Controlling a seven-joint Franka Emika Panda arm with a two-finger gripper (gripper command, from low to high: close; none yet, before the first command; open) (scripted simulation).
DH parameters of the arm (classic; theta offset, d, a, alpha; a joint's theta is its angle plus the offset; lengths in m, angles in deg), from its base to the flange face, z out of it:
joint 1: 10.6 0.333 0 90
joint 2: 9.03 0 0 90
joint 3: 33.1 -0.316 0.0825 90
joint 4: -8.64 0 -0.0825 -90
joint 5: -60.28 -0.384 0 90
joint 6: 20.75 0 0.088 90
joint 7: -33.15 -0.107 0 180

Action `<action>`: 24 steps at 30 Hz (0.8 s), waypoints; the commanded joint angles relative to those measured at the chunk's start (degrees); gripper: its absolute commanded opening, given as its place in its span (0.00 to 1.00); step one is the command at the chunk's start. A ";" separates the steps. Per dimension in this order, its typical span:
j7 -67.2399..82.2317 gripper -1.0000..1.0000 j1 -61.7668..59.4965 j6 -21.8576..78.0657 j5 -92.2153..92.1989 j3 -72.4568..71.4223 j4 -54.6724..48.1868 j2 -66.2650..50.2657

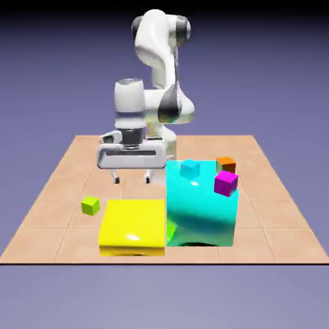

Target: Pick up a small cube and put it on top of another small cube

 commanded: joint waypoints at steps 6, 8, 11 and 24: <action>4.48 0.50 0.81 12.38 -2.11 6.65 -8.06 -12.46; 5.91 0.50 1.22 16.21 -2.87 9.20 -10.33 -16.61; 8.05 0.50 1.84 21.94 -3.99 13.03 -13.74 -22.84; 17.33 0.50 4.51 46.81 -8.89 29.61 -28.52 -49.84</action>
